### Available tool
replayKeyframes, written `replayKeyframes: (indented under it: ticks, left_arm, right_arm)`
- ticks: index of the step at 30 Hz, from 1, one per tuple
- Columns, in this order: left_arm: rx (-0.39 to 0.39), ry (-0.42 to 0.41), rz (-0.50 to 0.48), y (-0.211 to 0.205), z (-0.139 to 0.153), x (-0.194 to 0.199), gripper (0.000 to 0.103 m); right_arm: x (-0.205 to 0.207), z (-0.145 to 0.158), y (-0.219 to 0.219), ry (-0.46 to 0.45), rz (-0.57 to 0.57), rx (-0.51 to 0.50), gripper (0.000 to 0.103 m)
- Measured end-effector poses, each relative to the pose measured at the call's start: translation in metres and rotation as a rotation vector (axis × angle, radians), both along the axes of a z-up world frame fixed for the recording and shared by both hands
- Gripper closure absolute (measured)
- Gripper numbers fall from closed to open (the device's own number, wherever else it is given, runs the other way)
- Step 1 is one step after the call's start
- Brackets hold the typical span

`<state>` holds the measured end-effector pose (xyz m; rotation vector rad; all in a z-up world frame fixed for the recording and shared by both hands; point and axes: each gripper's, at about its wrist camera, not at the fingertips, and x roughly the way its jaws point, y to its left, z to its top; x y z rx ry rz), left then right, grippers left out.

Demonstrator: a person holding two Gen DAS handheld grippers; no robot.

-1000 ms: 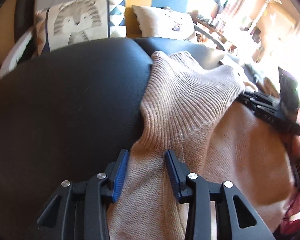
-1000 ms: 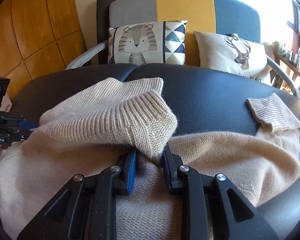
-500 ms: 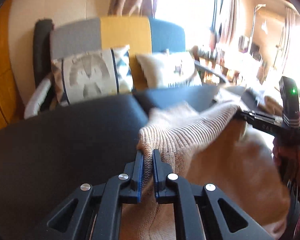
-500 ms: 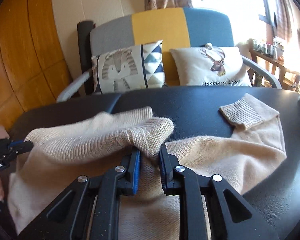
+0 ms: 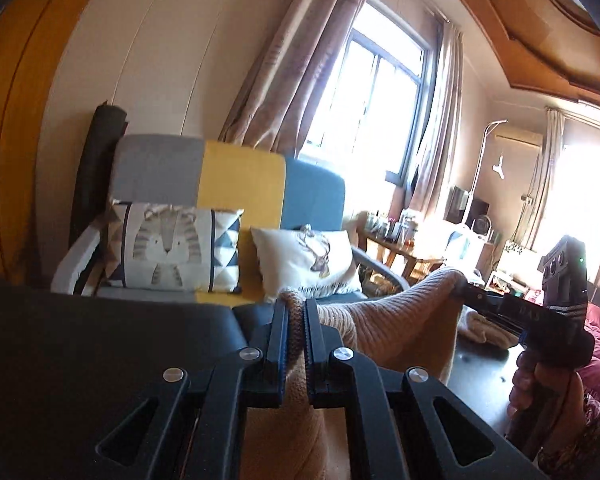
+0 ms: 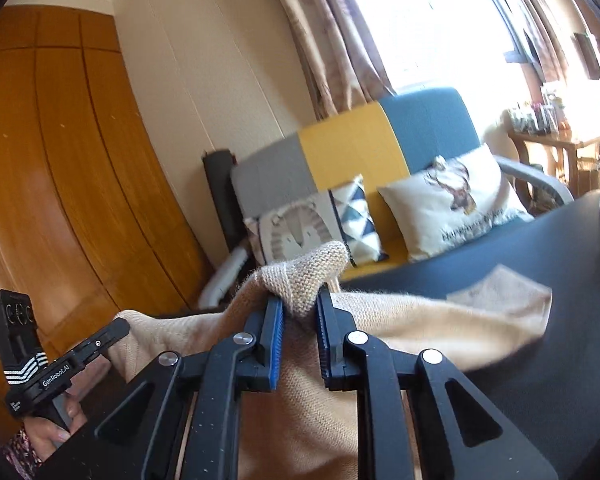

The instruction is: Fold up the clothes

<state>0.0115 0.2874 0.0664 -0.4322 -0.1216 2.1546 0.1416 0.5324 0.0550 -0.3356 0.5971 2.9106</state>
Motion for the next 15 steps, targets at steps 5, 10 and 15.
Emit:
replayKeyframes:
  ticks: [5, 10, 15]
  left_arm:
    - [0.097, 0.089, -0.019, -0.018, 0.053, 0.023, 0.097]
    - [0.189, 0.164, -0.033, -0.035, 0.099, 0.045, 0.098]
    - [0.267, 0.257, -0.043, -0.056, 0.143, 0.065, 0.103]
  right_arm:
    - [0.019, 0.047, -0.028, 0.129, 0.041, 0.041, 0.091]
    - [0.029, 0.088, -0.050, 0.228, 0.093, 0.062, 0.093]
    - [0.038, 0.120, -0.068, 0.305, 0.138, 0.082, 0.093]
